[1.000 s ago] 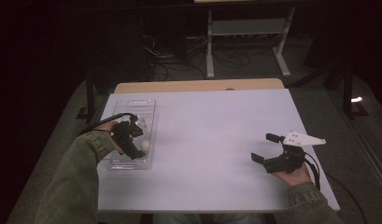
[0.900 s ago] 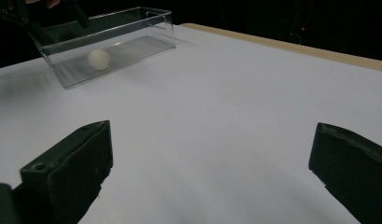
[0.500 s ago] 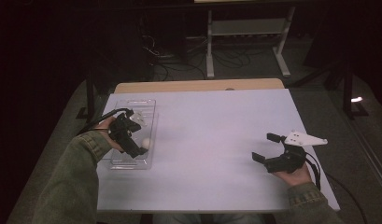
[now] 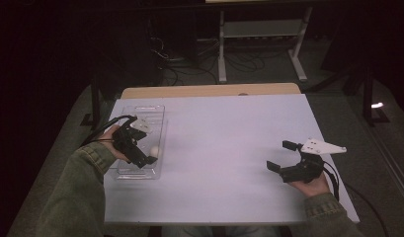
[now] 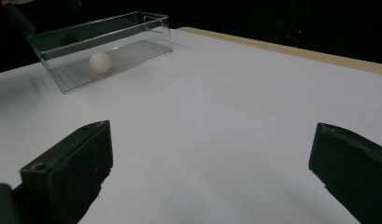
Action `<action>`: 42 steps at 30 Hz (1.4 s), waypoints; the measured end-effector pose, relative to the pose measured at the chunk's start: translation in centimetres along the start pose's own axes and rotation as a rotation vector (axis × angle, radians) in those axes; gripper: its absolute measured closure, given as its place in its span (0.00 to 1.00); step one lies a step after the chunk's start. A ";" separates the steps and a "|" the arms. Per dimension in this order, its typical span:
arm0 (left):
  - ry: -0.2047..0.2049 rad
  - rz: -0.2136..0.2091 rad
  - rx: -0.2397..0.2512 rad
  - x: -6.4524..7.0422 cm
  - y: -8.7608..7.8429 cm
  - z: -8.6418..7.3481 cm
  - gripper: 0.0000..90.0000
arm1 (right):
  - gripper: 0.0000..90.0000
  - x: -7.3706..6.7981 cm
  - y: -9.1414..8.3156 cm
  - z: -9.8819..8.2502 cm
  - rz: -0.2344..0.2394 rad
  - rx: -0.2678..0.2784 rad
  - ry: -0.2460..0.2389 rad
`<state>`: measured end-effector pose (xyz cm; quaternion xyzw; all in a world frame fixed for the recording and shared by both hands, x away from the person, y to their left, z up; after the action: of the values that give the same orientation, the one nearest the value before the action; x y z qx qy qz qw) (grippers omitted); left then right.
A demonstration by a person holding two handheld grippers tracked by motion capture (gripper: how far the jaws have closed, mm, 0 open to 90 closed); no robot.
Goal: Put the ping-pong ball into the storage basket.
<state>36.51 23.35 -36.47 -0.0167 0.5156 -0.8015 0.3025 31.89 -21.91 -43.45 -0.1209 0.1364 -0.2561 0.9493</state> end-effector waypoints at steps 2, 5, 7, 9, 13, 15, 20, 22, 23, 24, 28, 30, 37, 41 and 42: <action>-0.001 0.002 0.007 0.0 -0.1 0.0 0.00 | 0.00 0.0 0.0 0.0 0.000 -0.001 -0.002; 0.000 0.012 0.034 0.3 -0.5 -0.1 0.00 | 0.00 0.0 0.0 0.0 -0.001 0.000 -0.001; -0.002 0.026 0.048 0.5 -0.7 -0.1 0.00 | 0.00 0.0 0.0 0.0 -0.001 0.001 -0.001; 0.006 0.038 0.066 0.7 -0.9 -0.2 0.00 | 0.00 0.0 0.0 0.0 -0.002 -0.001 -0.001; -0.005 0.047 0.102 0.8 -1.3 -0.3 0.00 | 0.00 0.0 0.0 0.0 -0.002 0.000 -0.002; -0.009 0.049 0.117 0.8 -1.5 -0.3 0.00 | 0.00 0.0 0.0 0.0 -0.002 0.000 -0.001; -0.017 0.059 0.148 1.1 -2.0 -0.7 0.00 | 0.00 0.0 0.0 0.0 -0.002 0.003 -0.001; -0.030 0.063 0.154 1.0 -2.1 -1.0 0.00 | 0.00 0.0 0.0 0.0 -0.002 0.003 -0.002; -0.040 0.064 0.159 1.0 -2.1 -1.1 0.00 | 0.00 0.0 0.0 0.0 -0.001 0.004 -0.002; -0.046 0.064 0.163 1.0 -2.1 -1.2 0.00 | 0.00 0.0 0.0 0.1 -0.002 0.004 -0.002; -0.078 0.062 0.186 0.9 -2.1 -1.7 0.00 | 0.00 0.0 0.0 0.1 -0.003 0.005 -0.002; -0.089 0.066 0.196 0.9 -2.1 -1.8 0.00 | 0.00 0.0 0.0 0.1 -0.002 0.004 -0.002; -0.111 0.087 0.229 1.4 -2.4 -2.4 0.00 | 0.00 0.0 -0.1 0.1 -0.004 0.006 -0.002; -0.103 0.095 0.242 1.8 -2.7 -2.5 0.00 | 0.00 -0.1 0.0 0.1 -0.004 0.005 -0.004; -0.103 0.101 0.244 1.8 -2.7 -2.6 0.00 | 0.00 -0.1 0.0 0.1 -0.004 0.005 -0.003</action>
<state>32.89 25.33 -35.95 0.0052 0.3984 -0.8400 0.3684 31.84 -21.88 -43.35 -0.1193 0.1343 -0.2580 0.9493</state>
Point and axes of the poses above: each handheld gripper's, and its own axes: y roughly forward along the jaws, z roughly out of its top, x roughly to its right, the point moved 4 cm from there along y, roughly forward along the jaws, and after that the axes turned 11 degrees about z, right-handed, at the moved point
